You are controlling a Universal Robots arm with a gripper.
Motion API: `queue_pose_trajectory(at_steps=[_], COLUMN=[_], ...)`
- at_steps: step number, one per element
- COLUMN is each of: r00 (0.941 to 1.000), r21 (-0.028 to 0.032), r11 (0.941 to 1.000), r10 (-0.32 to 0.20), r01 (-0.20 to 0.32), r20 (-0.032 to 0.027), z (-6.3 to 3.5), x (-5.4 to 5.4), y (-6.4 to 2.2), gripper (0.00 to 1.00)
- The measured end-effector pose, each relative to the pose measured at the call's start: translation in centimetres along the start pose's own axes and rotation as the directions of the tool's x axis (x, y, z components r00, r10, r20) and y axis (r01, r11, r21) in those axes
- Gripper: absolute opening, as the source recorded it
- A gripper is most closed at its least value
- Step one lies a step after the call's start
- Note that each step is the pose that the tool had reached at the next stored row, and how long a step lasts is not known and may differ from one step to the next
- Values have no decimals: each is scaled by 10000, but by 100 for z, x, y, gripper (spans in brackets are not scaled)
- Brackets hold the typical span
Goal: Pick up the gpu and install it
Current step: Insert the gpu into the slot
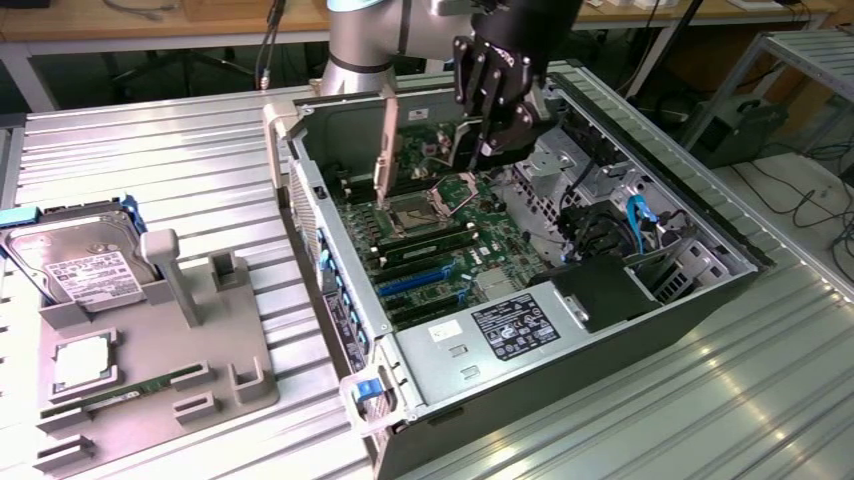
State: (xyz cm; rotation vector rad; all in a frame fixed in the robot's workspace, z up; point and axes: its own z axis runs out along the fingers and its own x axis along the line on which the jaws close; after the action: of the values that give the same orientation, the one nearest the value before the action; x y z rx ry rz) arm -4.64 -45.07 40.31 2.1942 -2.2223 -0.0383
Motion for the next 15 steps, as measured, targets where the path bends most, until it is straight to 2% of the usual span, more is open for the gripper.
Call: queue_pose_trajectory(at_steps=[15], r00=[9987], r21=[-2], r11=[9987], r10=[-504], r01=[504], r20=[-15], z=[15], x=[0], y=[-4], gripper=[28])
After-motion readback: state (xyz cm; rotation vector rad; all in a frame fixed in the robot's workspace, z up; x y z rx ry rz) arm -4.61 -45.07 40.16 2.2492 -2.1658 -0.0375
